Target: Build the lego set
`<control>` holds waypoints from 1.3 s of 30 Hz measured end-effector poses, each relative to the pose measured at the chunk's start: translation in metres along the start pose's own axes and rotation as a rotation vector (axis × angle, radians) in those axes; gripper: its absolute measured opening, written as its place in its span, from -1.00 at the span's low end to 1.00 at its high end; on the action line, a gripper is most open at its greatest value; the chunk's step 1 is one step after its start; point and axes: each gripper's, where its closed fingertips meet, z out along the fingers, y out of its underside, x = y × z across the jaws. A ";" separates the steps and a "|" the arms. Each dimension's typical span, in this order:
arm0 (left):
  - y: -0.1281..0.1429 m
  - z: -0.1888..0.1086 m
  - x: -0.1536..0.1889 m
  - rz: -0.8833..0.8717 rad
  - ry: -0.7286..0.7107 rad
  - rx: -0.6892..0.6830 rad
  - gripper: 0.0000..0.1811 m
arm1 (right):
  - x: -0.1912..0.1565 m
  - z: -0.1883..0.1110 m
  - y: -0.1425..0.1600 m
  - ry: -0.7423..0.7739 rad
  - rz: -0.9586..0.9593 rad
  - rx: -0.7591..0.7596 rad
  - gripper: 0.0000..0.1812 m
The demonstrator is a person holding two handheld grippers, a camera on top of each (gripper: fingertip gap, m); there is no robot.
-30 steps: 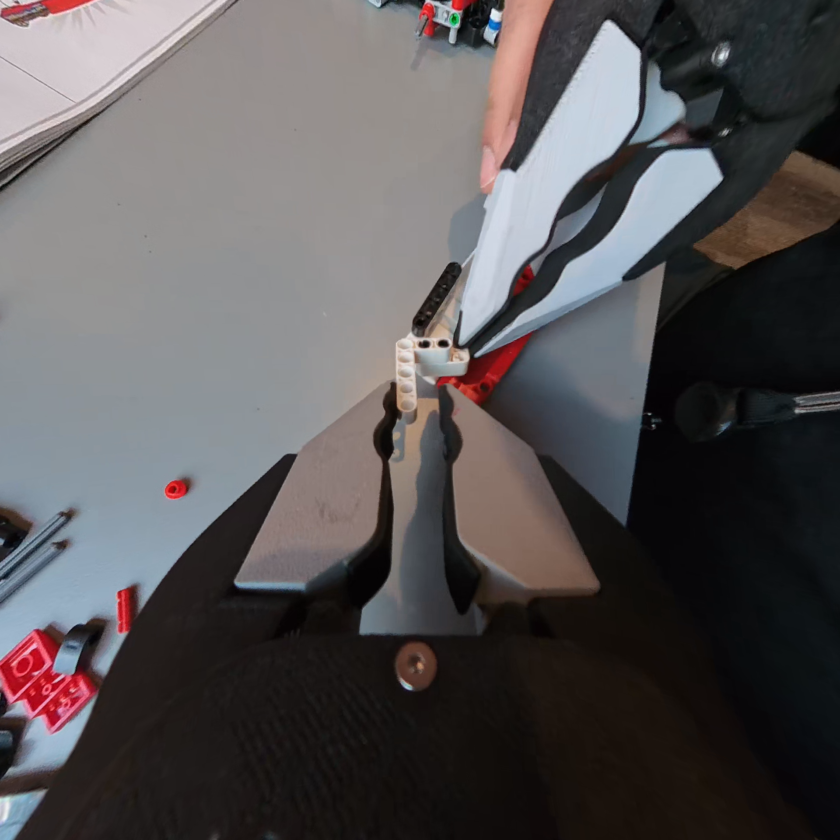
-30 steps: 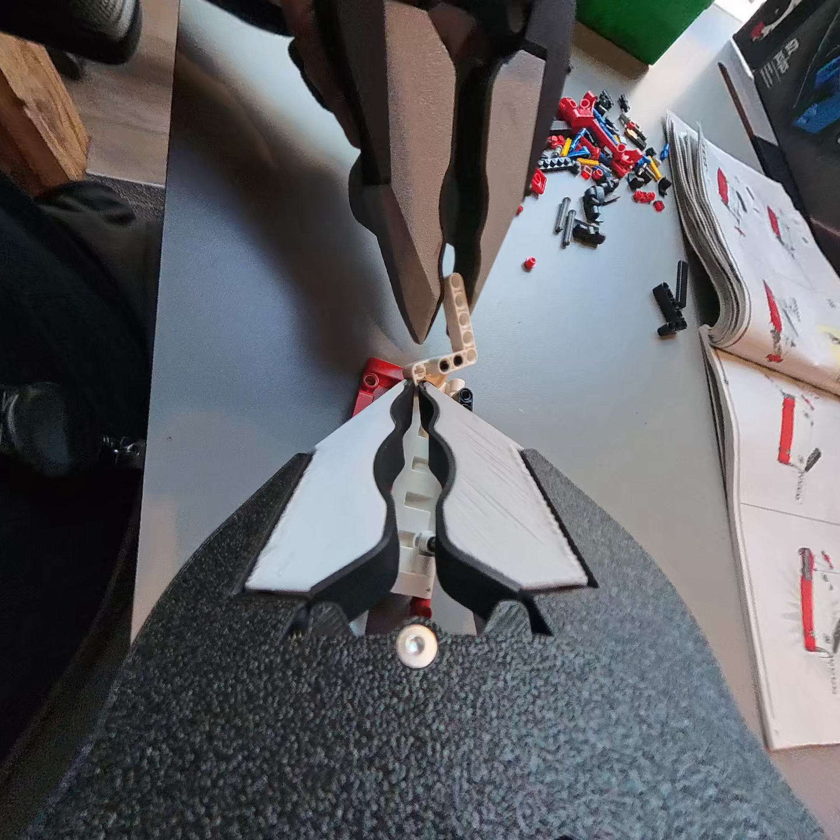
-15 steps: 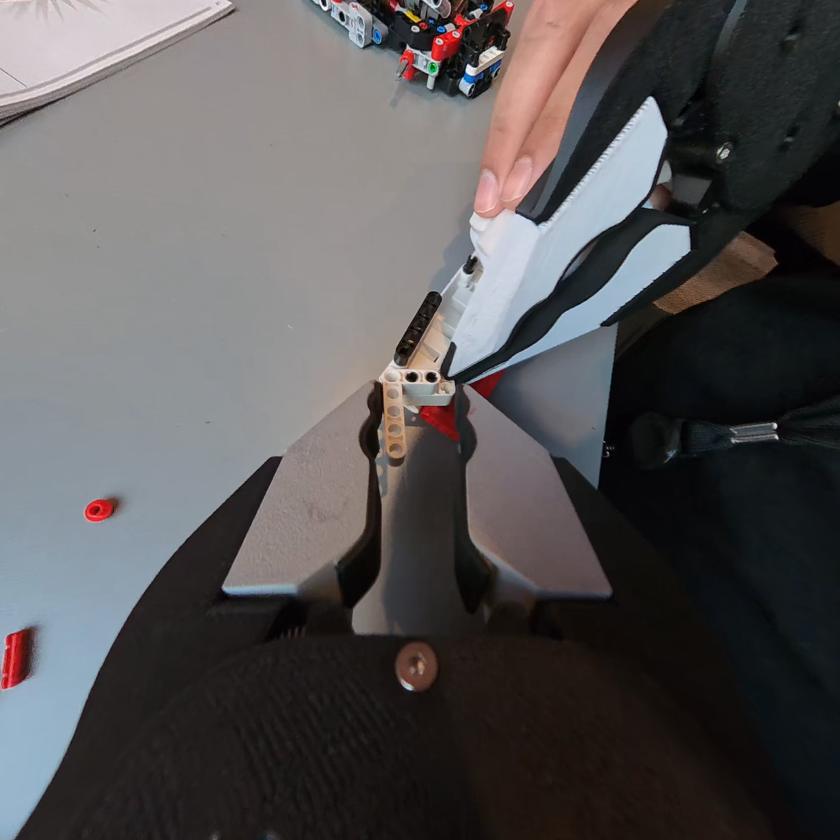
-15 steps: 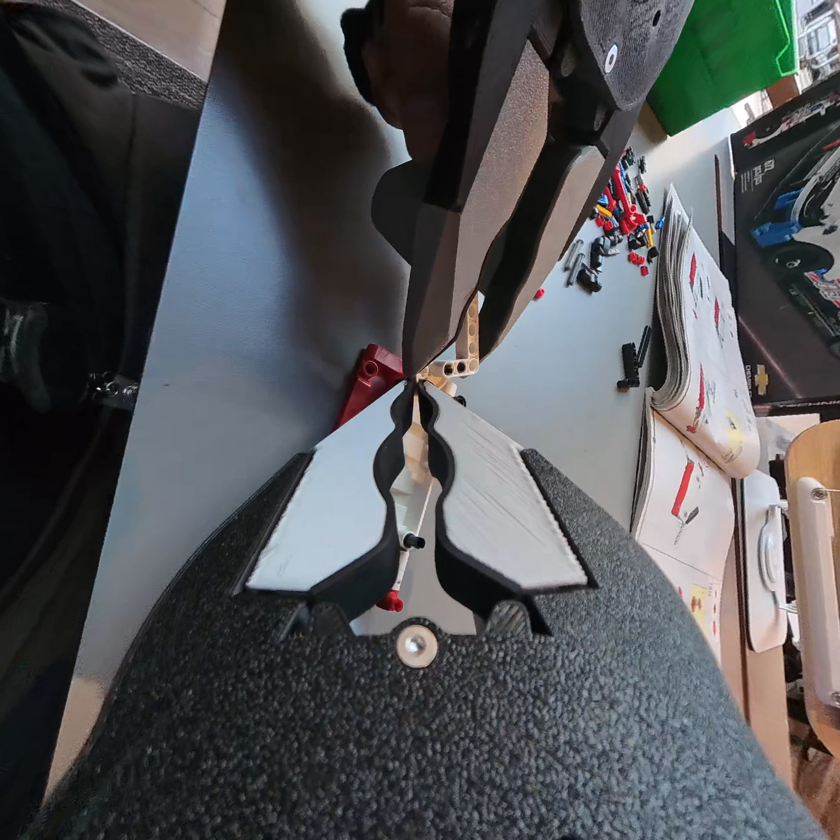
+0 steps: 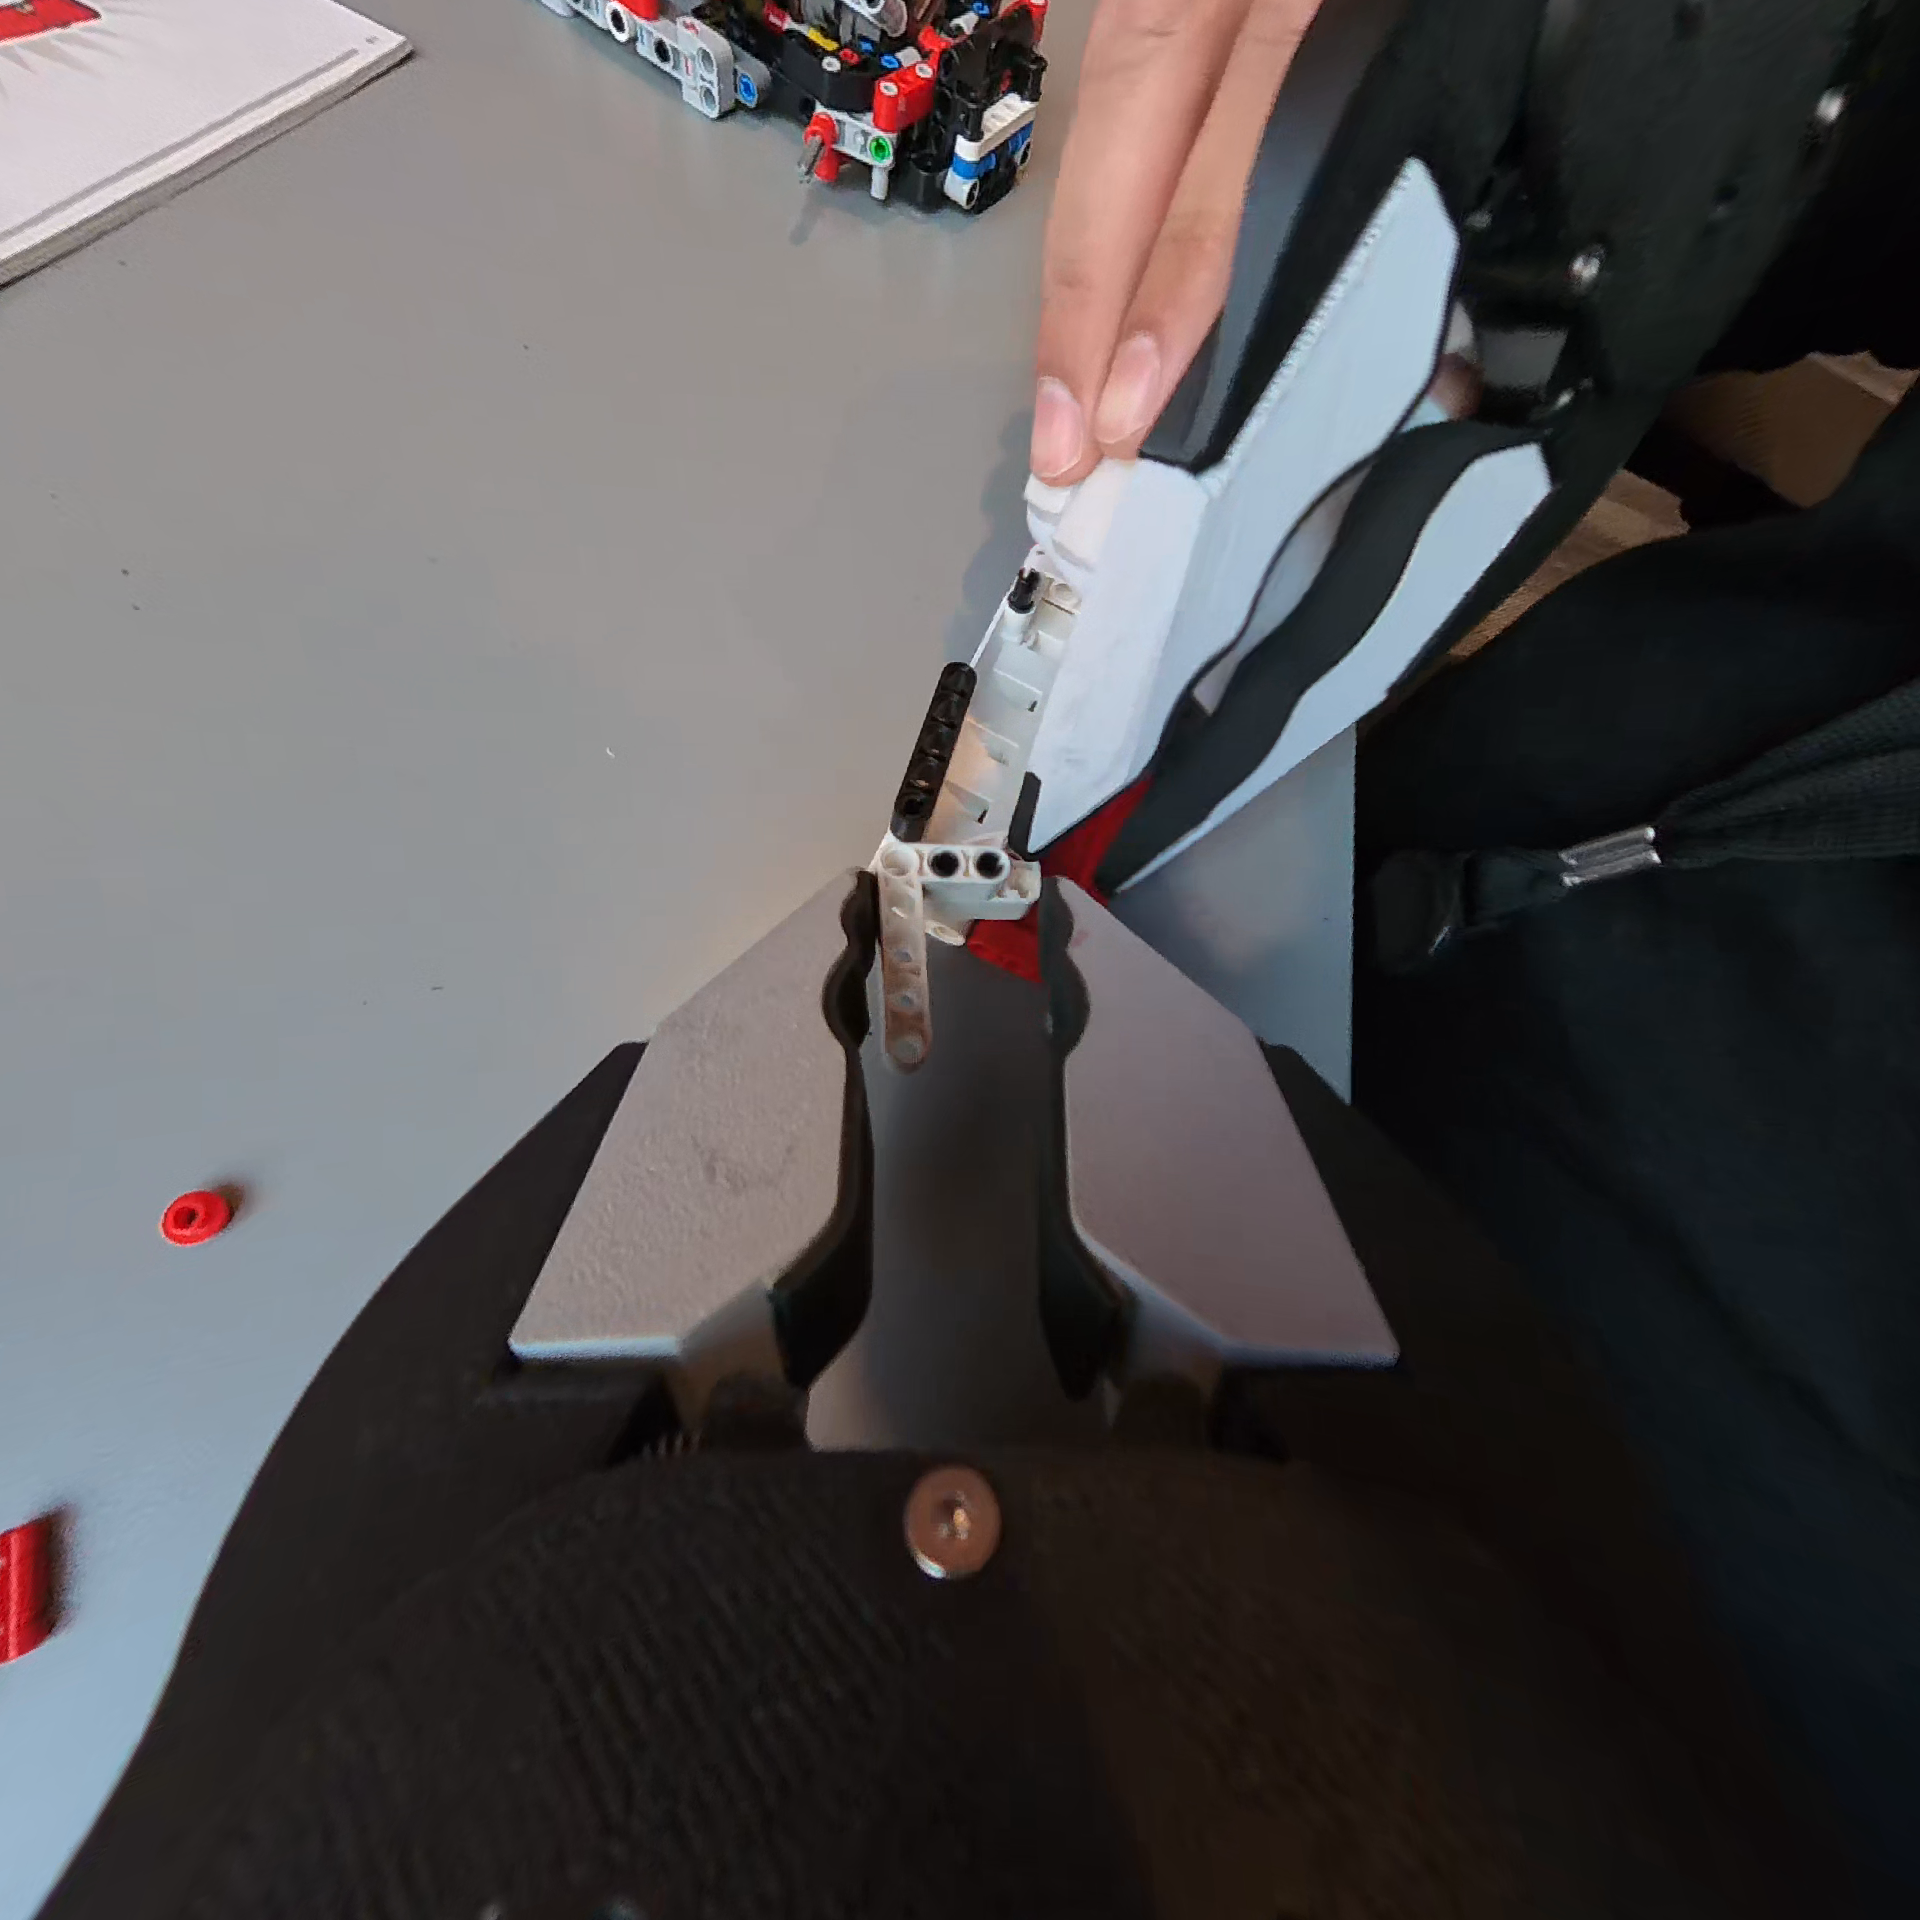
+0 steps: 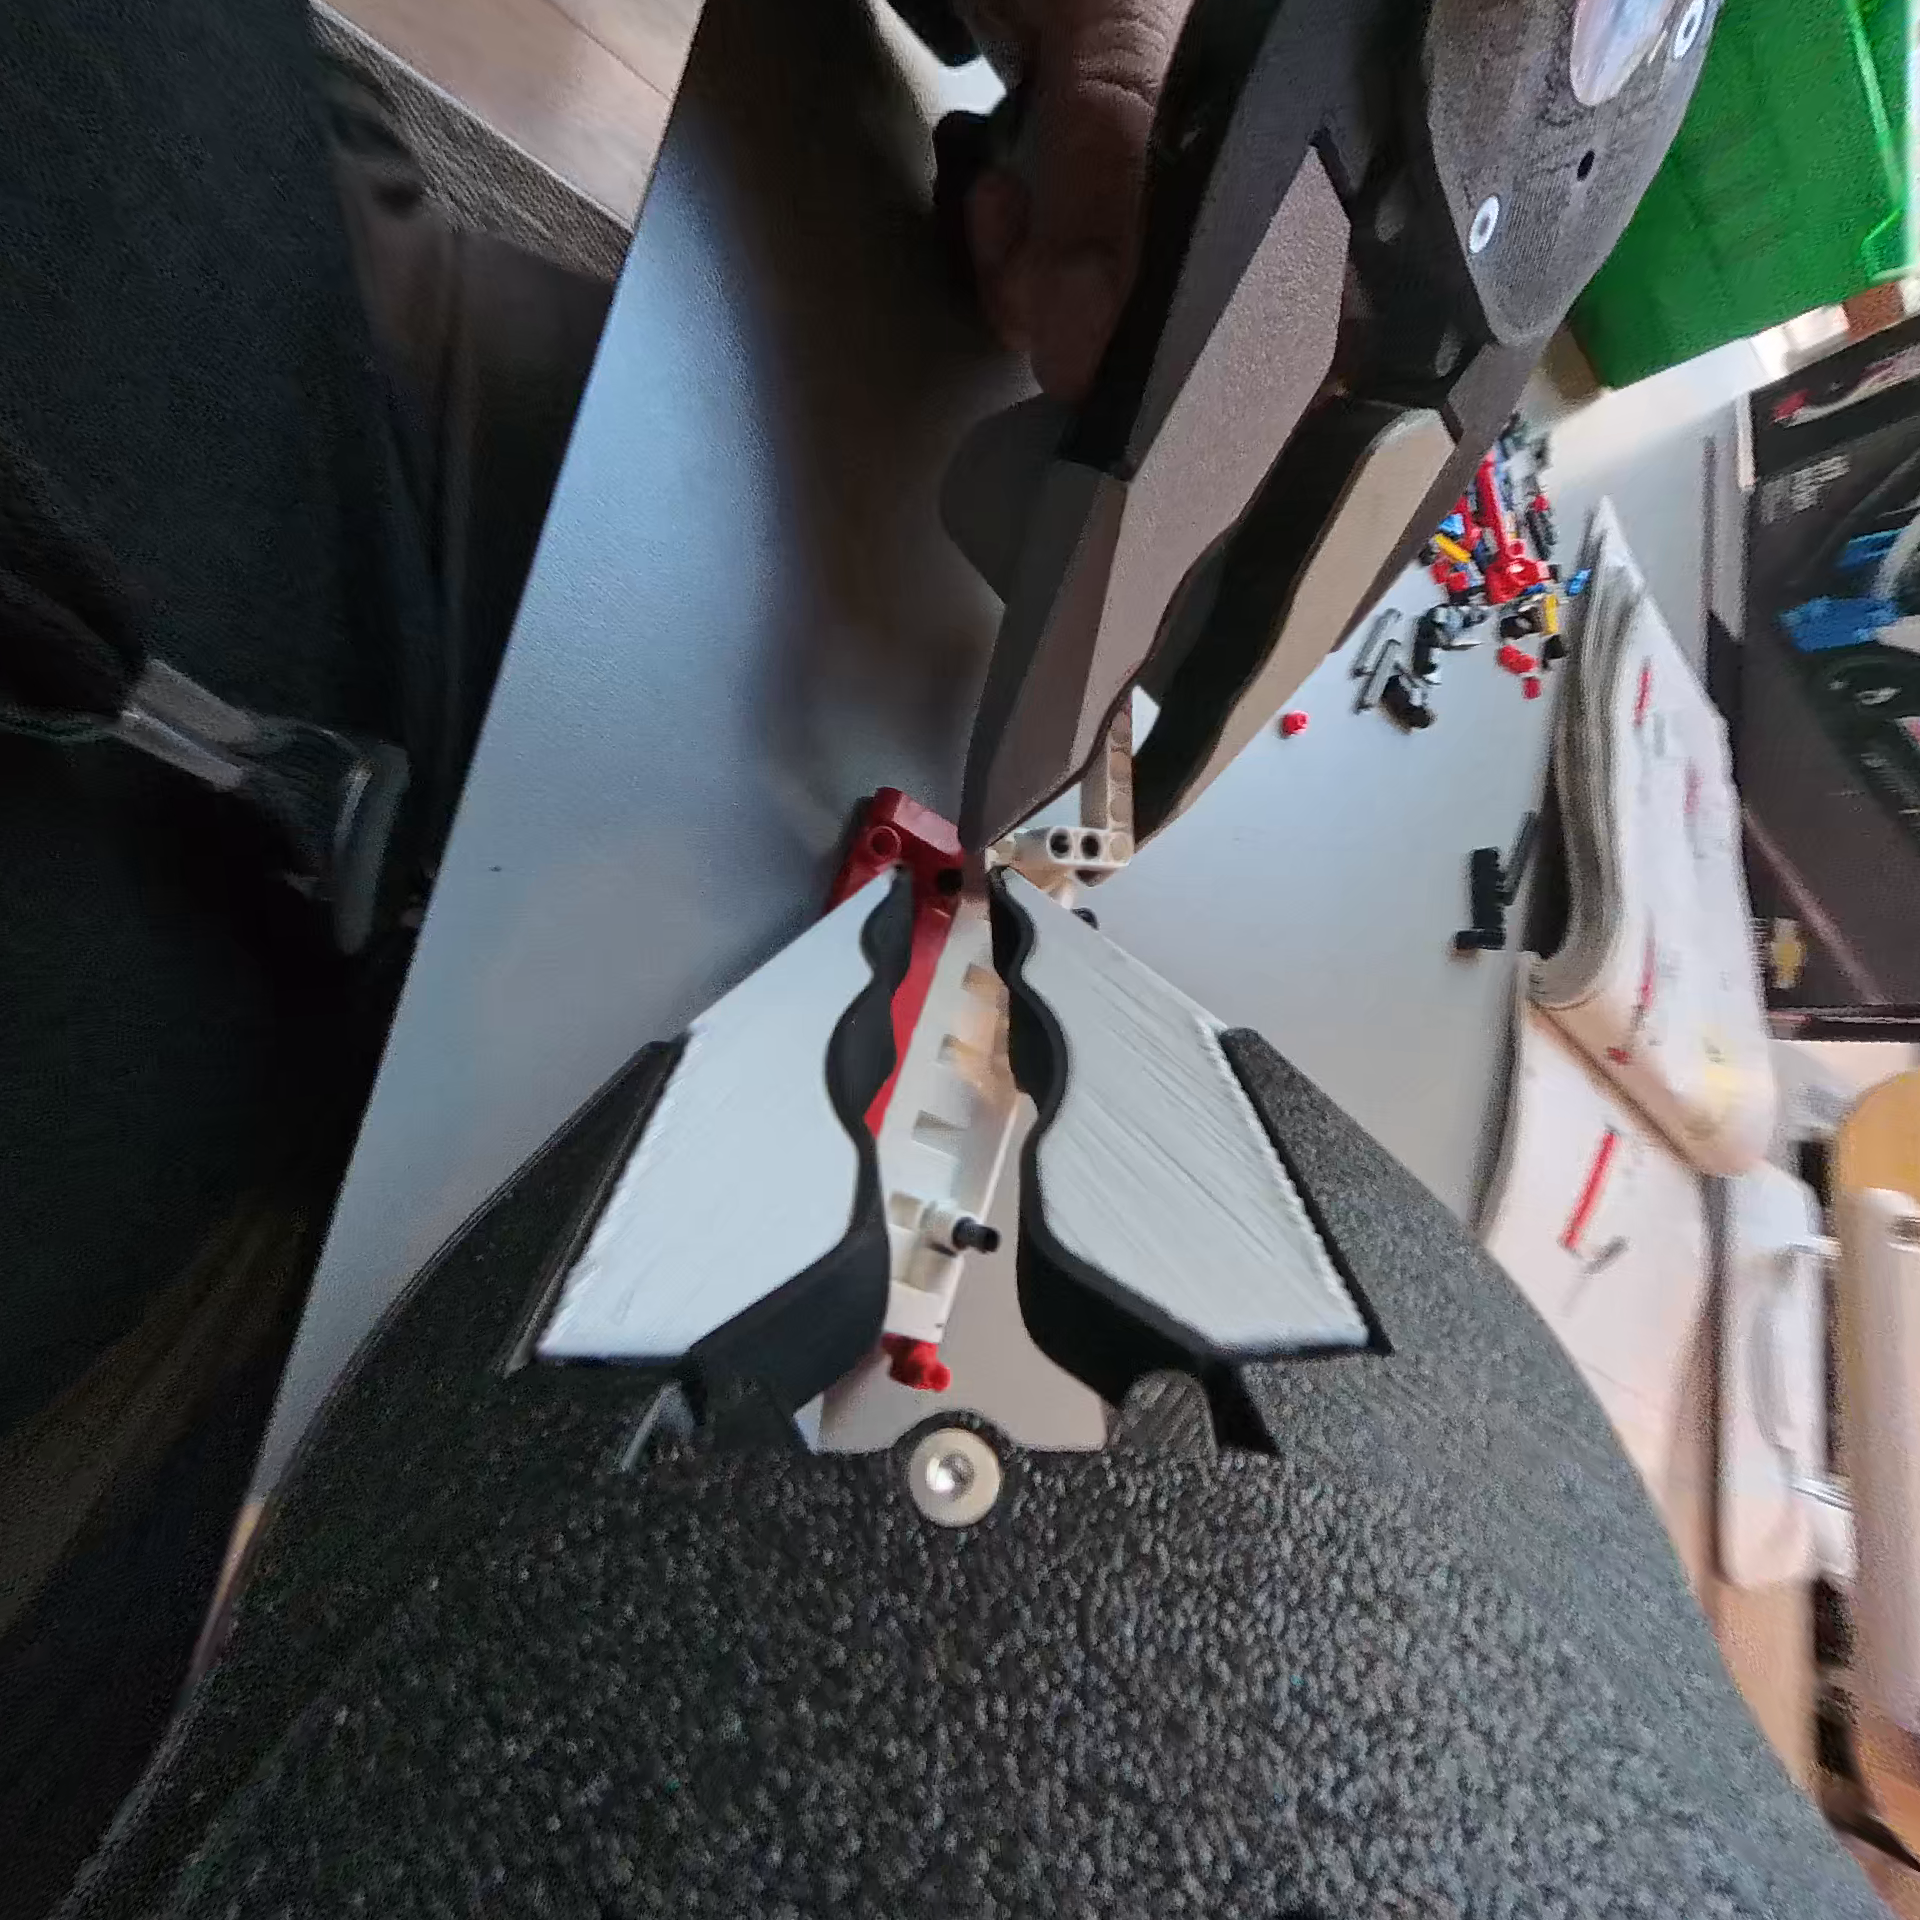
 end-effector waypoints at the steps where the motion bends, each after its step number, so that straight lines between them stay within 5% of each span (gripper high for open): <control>1: 0.000 0.000 0.000 0.011 0.000 0.000 -0.70 | -0.003 -0.001 0.000 -0.029 0.035 0.018 -0.78; 10: -0.001 0.002 0.004 0.100 0.003 -0.021 -0.69 | 0.000 -0.003 -0.001 0.027 0.019 0.045 -0.87; 12: -0.001 0.002 0.004 0.096 0.006 -0.019 -0.70 | 0.004 -0.007 -0.005 0.015 0.120 0.102 -0.99; 20: 0.001 0.001 0.010 0.133 0.027 -0.032 -0.70 | 0.011 -0.015 0.000 -0.078 0.515 0.184 -0.96; 39: 0.002 0.001 0.004 0.154 0.023 -0.079 -0.70 | 0.010 -0.006 0.002 -0.132 0.646 0.169 -1.00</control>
